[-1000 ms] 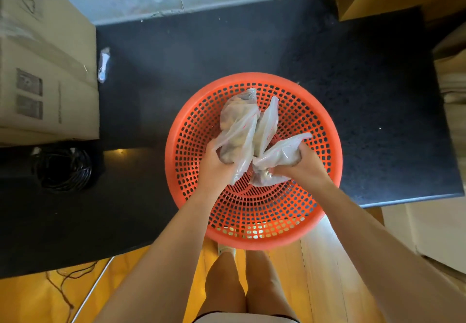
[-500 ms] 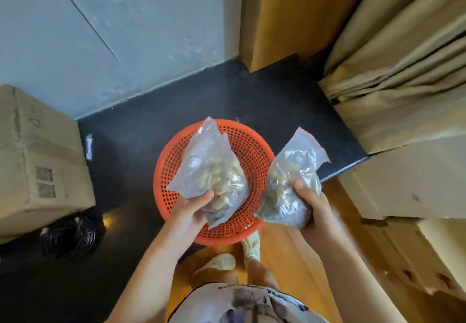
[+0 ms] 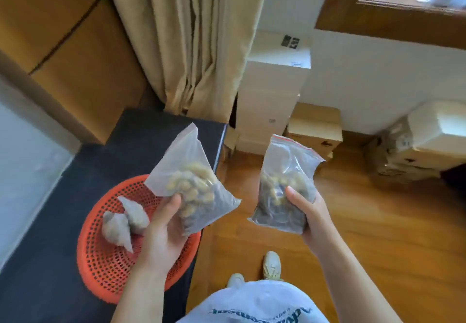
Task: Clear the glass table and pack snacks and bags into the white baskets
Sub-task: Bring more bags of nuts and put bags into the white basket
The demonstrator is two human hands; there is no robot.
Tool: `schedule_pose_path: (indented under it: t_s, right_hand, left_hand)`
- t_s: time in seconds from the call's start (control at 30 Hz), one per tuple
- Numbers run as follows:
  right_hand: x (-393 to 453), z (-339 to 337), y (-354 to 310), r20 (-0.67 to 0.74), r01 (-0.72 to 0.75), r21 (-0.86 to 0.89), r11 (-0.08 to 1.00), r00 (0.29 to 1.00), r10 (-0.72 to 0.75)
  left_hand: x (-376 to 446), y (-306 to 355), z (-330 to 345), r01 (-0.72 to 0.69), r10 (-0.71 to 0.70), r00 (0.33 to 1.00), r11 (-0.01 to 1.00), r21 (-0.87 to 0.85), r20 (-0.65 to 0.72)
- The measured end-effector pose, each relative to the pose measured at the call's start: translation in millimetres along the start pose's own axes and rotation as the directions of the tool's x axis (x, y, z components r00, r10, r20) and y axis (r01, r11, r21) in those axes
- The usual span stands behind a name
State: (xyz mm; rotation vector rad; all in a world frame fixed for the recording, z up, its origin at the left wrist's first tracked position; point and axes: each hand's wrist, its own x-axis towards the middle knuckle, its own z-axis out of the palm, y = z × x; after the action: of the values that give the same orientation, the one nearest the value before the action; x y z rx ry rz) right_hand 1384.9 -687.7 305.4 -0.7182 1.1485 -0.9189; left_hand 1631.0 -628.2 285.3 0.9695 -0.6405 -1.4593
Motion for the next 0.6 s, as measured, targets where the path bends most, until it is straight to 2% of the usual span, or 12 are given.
schedule_pose_path:
  t_s: [0.13,0.27,0.43,0.6]
  right_hand:
    - [-51,-61,6,-0.258,0.084,0.026,0.996,0.963,-0.074]
    - [-115,-124,20,-0.508,0.162,0.069,0.984,0.855,-0.105]
    - [-215,-207,44,-0.757,0.309,0.114,0.944,0.642,-0.119]
    - [-328,-297,86,-0.936,0.431,0.122,0.894,0.351,-0.041]
  left_hand:
    - [10,-23,66,0.155,-0.181,0.971,0.974,0.168,0.157]
    - [3,-64,141,0.213,-0.308,0.922,0.91,0.356,0.235]
    - [-40,-132,238,0.245,-0.49,0.805,0.788,0.566,0.334]
    - [-123,-216,340,0.214,-0.597,0.691,0.708,0.673,0.408]
